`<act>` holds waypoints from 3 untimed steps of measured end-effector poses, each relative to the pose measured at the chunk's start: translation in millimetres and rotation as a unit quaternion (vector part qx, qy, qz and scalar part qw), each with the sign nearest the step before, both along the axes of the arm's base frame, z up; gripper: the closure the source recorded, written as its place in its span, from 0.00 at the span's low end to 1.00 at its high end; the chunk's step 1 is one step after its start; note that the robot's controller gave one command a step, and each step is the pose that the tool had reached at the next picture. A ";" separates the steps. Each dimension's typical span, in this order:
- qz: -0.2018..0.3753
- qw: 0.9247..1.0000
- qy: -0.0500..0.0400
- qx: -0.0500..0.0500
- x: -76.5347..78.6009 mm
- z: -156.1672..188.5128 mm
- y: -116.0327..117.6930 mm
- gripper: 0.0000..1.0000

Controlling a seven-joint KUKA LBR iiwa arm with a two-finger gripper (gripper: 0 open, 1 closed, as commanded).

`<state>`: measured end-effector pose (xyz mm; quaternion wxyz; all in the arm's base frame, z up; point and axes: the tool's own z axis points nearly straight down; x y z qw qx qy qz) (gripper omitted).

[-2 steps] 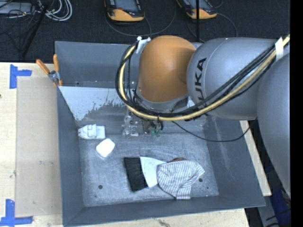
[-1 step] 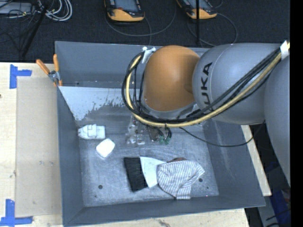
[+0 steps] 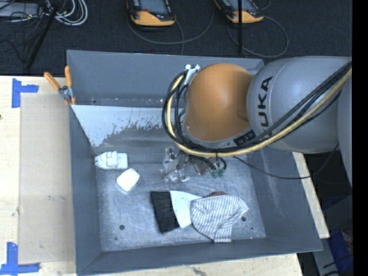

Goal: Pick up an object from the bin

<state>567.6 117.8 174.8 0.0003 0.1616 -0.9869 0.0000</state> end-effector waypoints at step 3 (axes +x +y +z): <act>-0.049 0.999 0.000 0.000 -51.0 113.7 -22.4 1.00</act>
Offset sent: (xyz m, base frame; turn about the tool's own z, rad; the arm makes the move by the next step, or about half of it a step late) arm -0.0397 -0.0325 0.1404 0.1785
